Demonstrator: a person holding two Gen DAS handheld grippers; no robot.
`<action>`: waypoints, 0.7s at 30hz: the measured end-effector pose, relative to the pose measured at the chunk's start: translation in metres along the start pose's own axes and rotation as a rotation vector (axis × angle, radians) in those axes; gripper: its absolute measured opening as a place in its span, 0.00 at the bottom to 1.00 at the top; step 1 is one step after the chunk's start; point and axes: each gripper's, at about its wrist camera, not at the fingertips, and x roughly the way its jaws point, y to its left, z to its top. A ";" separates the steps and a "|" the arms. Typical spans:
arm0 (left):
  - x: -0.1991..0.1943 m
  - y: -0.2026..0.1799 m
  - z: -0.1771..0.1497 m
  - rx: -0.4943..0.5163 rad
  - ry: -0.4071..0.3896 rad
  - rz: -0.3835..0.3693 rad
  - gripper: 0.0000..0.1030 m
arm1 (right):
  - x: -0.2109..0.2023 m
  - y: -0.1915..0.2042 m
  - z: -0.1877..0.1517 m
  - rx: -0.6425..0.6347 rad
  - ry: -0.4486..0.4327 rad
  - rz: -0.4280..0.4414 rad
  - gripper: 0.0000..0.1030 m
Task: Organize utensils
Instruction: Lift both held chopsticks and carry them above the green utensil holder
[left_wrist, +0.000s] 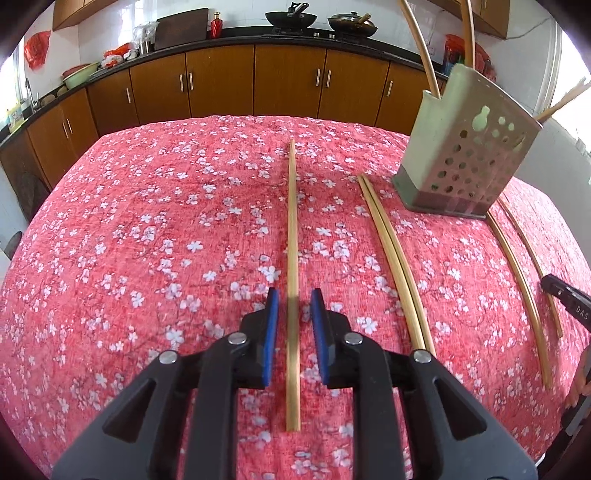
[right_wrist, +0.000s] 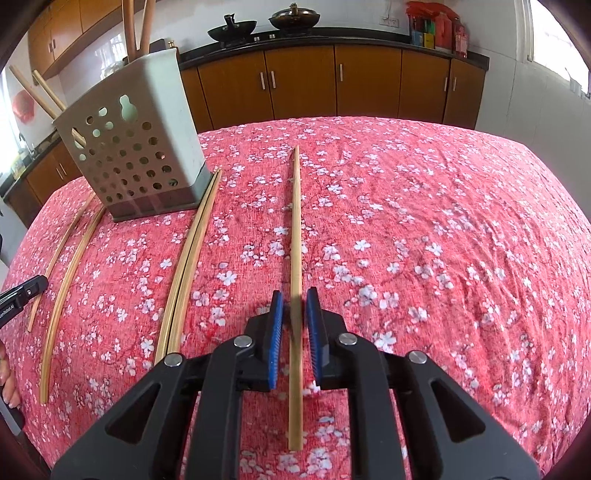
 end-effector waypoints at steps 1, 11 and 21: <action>0.001 0.000 0.000 0.005 0.001 0.006 0.15 | -0.001 -0.001 -0.001 0.005 -0.001 0.002 0.11; -0.023 0.005 0.000 0.016 -0.014 -0.011 0.08 | -0.040 -0.016 0.003 0.043 -0.090 0.018 0.08; -0.086 0.012 0.030 -0.030 -0.185 -0.050 0.08 | -0.091 -0.023 0.026 0.060 -0.240 0.025 0.08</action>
